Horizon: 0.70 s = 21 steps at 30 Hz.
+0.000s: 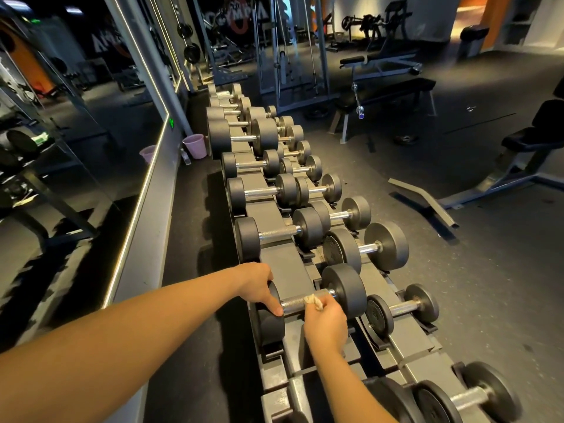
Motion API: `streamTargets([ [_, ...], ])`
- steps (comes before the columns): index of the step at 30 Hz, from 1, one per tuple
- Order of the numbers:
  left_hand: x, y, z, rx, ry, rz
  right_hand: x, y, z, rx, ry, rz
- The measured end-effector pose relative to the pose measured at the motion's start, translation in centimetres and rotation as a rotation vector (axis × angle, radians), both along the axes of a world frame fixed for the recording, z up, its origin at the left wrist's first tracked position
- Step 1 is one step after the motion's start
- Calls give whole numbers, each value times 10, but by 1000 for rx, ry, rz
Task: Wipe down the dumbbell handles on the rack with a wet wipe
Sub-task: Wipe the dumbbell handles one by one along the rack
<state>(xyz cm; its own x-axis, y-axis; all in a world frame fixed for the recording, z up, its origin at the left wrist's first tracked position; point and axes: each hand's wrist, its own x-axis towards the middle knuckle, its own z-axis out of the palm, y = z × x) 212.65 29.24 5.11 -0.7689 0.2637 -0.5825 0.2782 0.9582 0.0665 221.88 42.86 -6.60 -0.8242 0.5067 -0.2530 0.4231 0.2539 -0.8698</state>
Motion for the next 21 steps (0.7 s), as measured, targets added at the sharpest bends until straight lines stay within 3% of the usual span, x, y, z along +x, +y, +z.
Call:
streamTargets([
  [2, -1, -1, -1, 1, -5, -2, 3, -12, -2, -82, -10, -14],
  [4, -3, -2, -2, -2, -20, -9, 7, -21, -7, -176, -35, 128],
  [6, -5, 0, -3, -18, -26, -18, 10, -19, -3, -134, -46, 281],
  [8, -5, 2, -2, -29, -24, -18, 2, -9, 3, -36, 3, 246],
  [11, -6, 3, 0, -27, -16, -8, -18, 10, 16, 231, 116, 184],
  [14, -6, 2, -3, -21, -10, -5, -36, 18, 22, 741, 56, 553],
  [16, -6, 1, -4, -26, -4, -6, -44, 10, 27, 877, 27, 712],
  [18, -7, 1, -6, -33, 7, -14, -49, -1, 32, 827, 58, 814],
  [19, -8, 1, -7, -35, 12, -18, -50, -4, 33, 703, 59, 864],
  [21, -9, 0, -9, -40, 17, -24, -54, 0, 34, 260, -42, 920],
])
